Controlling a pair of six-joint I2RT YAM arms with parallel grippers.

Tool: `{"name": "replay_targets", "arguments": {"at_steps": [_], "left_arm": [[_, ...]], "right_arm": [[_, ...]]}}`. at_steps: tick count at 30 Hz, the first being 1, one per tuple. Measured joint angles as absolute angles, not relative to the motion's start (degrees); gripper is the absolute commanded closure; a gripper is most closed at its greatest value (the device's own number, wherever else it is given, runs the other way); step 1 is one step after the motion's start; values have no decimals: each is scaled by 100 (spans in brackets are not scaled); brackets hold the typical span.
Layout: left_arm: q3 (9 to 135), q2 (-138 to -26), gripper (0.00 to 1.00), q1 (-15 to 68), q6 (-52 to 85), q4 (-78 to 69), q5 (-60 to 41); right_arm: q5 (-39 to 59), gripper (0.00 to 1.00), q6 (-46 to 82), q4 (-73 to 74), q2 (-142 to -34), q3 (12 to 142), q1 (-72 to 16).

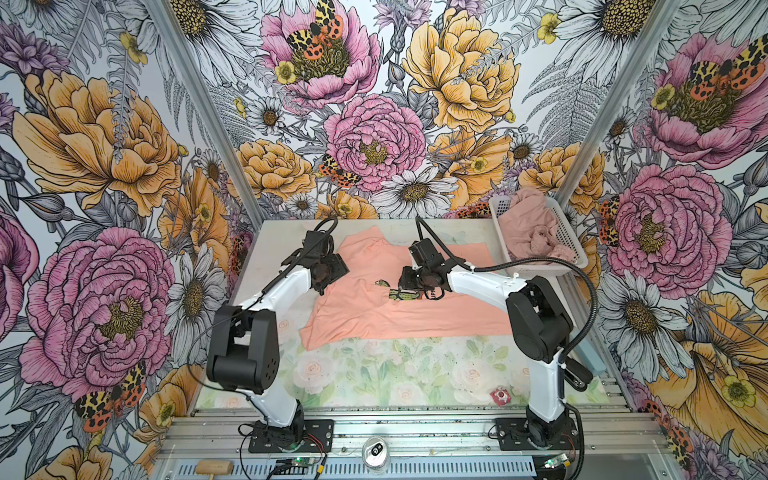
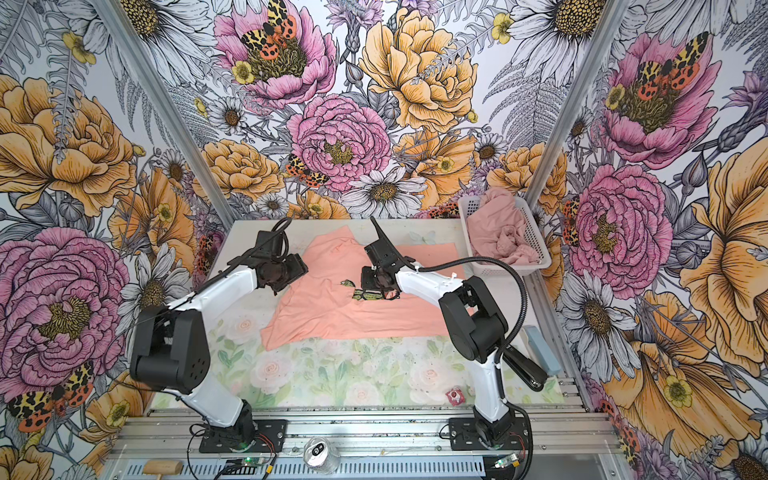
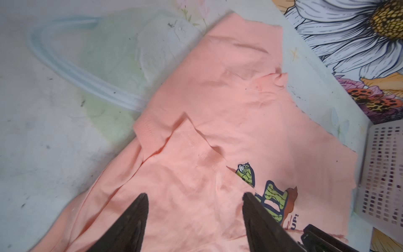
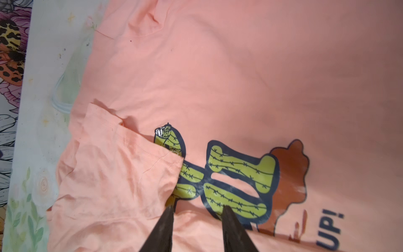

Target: Fold and stack the mixed laundry pile

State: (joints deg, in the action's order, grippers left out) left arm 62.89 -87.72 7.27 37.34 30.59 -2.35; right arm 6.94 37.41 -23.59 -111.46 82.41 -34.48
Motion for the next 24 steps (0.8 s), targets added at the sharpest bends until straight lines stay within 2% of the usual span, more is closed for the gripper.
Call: {"name": "replay_targets", "arguments": {"at_steps": [7, 9, 16, 24], "left_arm": [[4534, -7946, 49, 143, 4003, 3607, -217], [4303, -7874, 50, 132, 4045, 3754, -220], [4226, -7929, 55, 132, 4045, 3789, -215], [4386, -8444, 75, 137, 3798, 3791, -130]], "right_arm": [[832, 60, 3638, -2423, -10460, 7561, -3282], [878, 60, 3612, -2464, -10315, 7310, -3179], [926, 60, 3487, -2685, -9815, 6519, -2714], [926, 60, 3439, -2762, -9332, 6029, -2316]]}}
